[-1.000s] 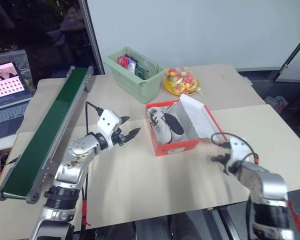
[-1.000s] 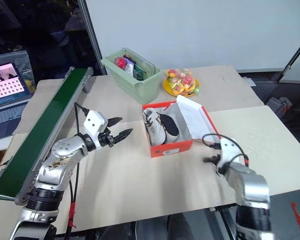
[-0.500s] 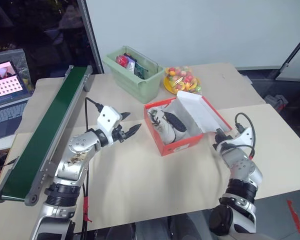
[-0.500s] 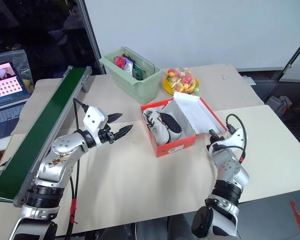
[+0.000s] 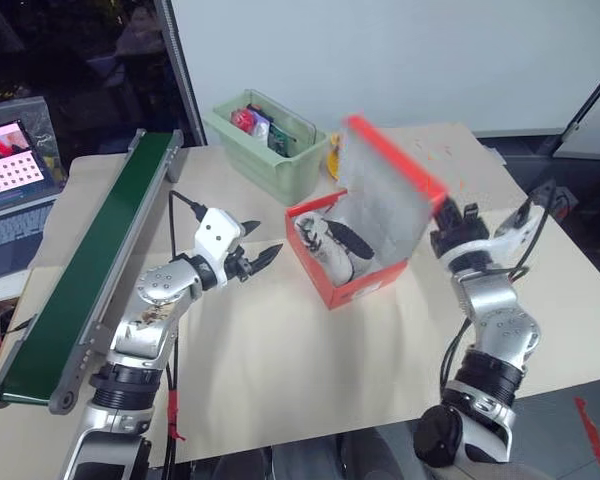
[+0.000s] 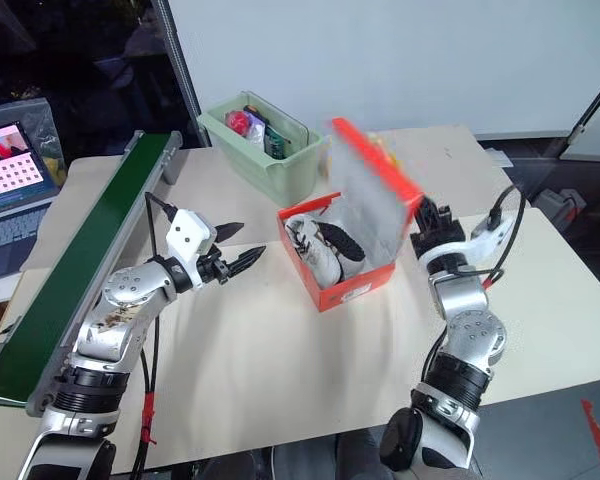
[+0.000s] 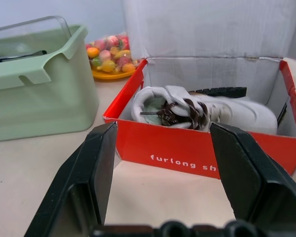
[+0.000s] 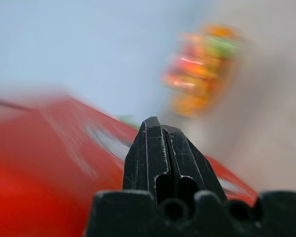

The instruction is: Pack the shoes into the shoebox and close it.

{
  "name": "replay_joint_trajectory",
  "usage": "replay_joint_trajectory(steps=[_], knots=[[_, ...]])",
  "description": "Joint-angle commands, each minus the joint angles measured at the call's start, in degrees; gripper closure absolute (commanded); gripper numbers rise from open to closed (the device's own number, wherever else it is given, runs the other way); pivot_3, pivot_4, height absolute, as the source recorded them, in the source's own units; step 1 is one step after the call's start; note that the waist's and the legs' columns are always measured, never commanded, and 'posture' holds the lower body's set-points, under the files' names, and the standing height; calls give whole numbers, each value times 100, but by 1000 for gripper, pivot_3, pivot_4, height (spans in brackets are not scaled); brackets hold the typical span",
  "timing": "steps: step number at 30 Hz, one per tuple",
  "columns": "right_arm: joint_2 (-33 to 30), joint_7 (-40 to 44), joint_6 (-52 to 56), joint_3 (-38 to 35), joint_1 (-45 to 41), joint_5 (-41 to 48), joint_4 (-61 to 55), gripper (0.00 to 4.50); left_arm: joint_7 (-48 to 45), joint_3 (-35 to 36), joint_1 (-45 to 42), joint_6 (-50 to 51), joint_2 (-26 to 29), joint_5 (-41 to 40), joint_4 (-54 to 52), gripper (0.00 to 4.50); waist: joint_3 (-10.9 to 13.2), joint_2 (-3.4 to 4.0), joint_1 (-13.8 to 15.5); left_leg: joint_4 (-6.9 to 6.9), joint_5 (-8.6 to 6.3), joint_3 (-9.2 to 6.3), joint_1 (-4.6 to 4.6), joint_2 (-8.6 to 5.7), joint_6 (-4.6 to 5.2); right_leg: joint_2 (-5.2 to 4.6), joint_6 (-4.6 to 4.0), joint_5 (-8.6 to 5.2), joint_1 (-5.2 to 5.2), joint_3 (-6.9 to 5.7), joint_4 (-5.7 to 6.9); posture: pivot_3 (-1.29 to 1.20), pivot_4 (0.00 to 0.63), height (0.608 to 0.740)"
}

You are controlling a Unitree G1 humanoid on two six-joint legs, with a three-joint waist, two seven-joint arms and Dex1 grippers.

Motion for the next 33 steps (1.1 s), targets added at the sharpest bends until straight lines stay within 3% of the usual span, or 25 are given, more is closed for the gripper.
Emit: replay_joint_trajectory(steps=[1,5,8,12,14,17,27,33], knots=[[-655,671,483,948,37,2,-649,4421,48,40,-51,-75,-10,-12,-200,1318,0,0,4,0,0,0,0,0,0,0,0,0,0,0,0,0,150,740],[-1578,942,780,2016,-116,-758,-503,4421,74,63,-56,-67,-19,-12,-201,1318,0,-1,25,3,0,1,1,0,0,-1,0,0,3,-2,-7,0,150,740],[-1810,804,905,2670,-464,-1348,-94,4421,88,65,-36,-73,-21,-9,-206,1318,0,-1,25,4,0,3,0,-1,0,-1,1,-1,2,-1,-11,0,150,740],[-1529,784,995,3386,-965,-1877,386,4421,106,66,-21,-75,-30,1,-203,1318,0,-2,6,3,0,6,0,0,0,0,0,-1,-5,4,-8,0,150,740],[-1052,643,964,3976,-1288,-2423,1193,4421,128,65,-4,-49,-54,4,-245,1318,0,-2,0,1,0,1,-1,0,0,1,0,-1,-6,1,-6,0,150,740],[-831,689,1084,4637,-1497,-3128,2144,4421,164,74,6,-11,-74,6,-312,1318,-1,-3,10,2,0,2,-2,1,0,1,-1,0,-6,1,-1,0,150,740],[-856,1300,1158,4678,-1700,-3624,2445,4421,279,155,134,45,-73,-9,-499,1318,-10,-18,81,5,1,-10,-11,-6,-2,-7,0,1,-5,-15,-3,0,150,740],[-804,1318,1323,3918,-1844,-3226,1918,4421,432,277,156,45,-120,-44,-487,1318,-9,-18,93,6,1,-10,-19,-6,-3,-9,0,1,-8,-15,-6,0,150,740]])
